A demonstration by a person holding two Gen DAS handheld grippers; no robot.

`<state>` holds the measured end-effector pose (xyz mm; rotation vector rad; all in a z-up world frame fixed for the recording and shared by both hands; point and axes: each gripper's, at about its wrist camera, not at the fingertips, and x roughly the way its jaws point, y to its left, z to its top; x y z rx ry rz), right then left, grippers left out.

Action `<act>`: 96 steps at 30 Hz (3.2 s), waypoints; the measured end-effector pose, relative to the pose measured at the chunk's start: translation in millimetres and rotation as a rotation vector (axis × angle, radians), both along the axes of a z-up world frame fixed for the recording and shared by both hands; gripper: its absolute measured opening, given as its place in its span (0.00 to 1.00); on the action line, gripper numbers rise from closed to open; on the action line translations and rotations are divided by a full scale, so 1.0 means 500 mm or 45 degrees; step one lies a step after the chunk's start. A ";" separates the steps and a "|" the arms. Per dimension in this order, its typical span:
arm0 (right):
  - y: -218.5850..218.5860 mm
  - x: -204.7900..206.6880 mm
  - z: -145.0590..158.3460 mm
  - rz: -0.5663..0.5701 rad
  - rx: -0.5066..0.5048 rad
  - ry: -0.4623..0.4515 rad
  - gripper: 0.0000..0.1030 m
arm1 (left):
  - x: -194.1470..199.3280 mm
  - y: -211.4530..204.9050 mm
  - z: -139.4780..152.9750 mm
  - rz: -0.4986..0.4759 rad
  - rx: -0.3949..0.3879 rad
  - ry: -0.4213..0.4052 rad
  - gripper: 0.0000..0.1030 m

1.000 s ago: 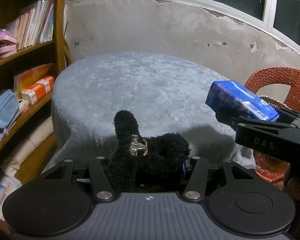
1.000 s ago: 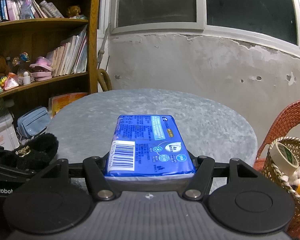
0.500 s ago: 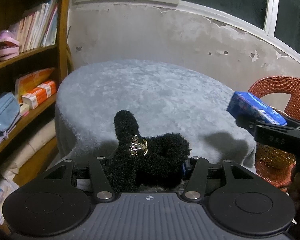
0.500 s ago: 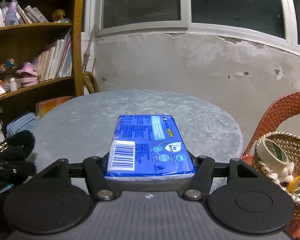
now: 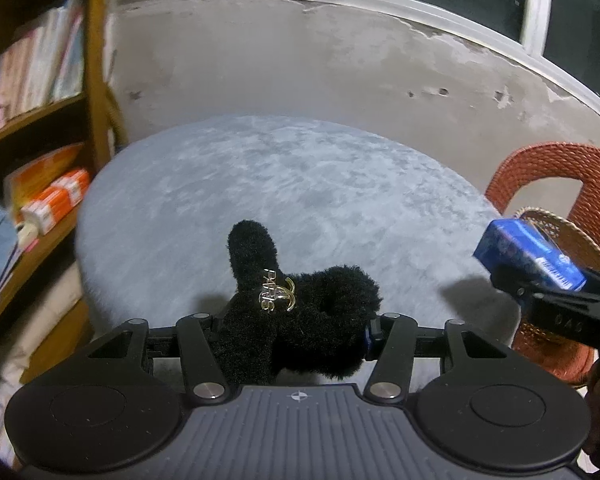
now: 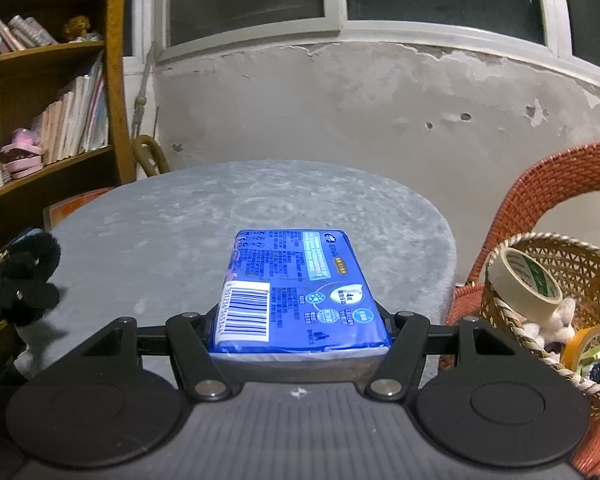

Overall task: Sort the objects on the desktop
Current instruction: 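Carry the blue tissue pack with the right gripper while the left carries the black fuzzy clip toward the basket, then move both grippers with their objects over the woven basket on the chair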

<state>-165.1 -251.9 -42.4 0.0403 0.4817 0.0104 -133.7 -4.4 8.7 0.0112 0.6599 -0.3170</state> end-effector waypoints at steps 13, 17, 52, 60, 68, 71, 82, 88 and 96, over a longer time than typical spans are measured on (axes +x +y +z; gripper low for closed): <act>-0.076 0.044 0.008 -0.112 0.063 0.011 0.59 | 0.087 -0.170 0.019 -0.234 0.135 0.031 0.58; -0.100 0.057 -0.001 -0.149 0.103 0.032 0.59 | 0.116 -0.210 0.013 -0.285 0.154 0.099 0.58; -0.119 0.115 0.014 -0.104 0.204 0.023 0.59 | 0.228 -0.262 0.037 -0.309 0.264 0.291 0.58; -0.120 0.107 0.012 -0.095 0.211 0.016 0.59 | 0.218 -0.264 0.041 -0.304 0.275 0.270 0.58; -0.125 0.105 0.014 -0.089 0.226 0.015 0.59 | 0.214 -0.267 0.045 -0.307 0.275 0.256 0.58; -0.127 0.106 0.014 -0.088 0.230 0.015 0.59 | 0.214 -0.268 0.045 -0.304 0.279 0.253 0.58; -0.132 0.105 0.008 -0.107 0.229 0.017 0.59 | 0.219 -0.281 0.043 -0.320 0.272 0.245 0.58; -0.175 0.088 0.003 -0.210 0.259 0.014 0.59 | 0.218 -0.320 0.039 -0.378 0.243 0.222 0.58; -0.232 0.056 -0.006 -0.349 0.251 0.006 0.59 | 0.194 -0.426 0.051 -0.538 0.185 0.115 0.58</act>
